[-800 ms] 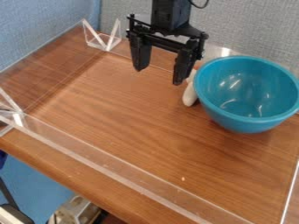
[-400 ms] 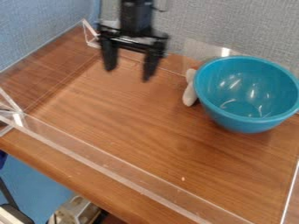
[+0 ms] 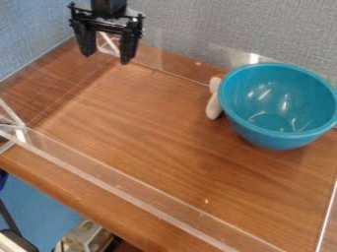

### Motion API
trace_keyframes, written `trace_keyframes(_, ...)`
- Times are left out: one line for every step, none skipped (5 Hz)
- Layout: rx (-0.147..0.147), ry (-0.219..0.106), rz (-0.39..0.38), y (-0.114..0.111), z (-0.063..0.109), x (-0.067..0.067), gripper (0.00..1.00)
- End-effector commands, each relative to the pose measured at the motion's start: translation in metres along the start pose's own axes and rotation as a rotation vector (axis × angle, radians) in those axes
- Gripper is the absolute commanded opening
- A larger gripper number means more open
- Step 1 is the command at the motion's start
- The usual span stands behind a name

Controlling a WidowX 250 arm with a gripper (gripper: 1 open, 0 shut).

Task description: Put the mushroom in the blue bowl

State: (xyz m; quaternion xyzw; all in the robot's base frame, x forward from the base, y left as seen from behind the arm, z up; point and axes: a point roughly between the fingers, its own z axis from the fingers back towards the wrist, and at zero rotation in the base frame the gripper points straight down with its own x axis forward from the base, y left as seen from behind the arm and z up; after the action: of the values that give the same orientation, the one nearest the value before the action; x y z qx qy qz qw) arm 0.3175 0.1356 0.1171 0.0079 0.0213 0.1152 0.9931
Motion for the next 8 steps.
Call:
trace_keyframes(0.022,-0.075,-0.017,0.009,0.020,0.015,1.00)
trace_keyframes(0.029,-0.081,0.005,0.023,0.010,0.029,1.00)
trace_keyframes(0.039,-0.091,0.024,0.037,-0.001,0.045,1.00)
trace_keyframes(0.050,-0.101,0.032,0.047,0.006,0.056,1.00)
trace_keyframes(0.056,-0.114,0.037,0.049,0.012,0.065,1.00)
trace_keyframes(0.060,-0.124,0.033,0.044,0.007,0.074,1.00)
trace_keyframes(0.062,-0.132,0.025,0.037,0.001,0.082,1.00)
trace_keyframes(0.064,-0.141,-0.001,0.032,-0.009,0.101,1.00)
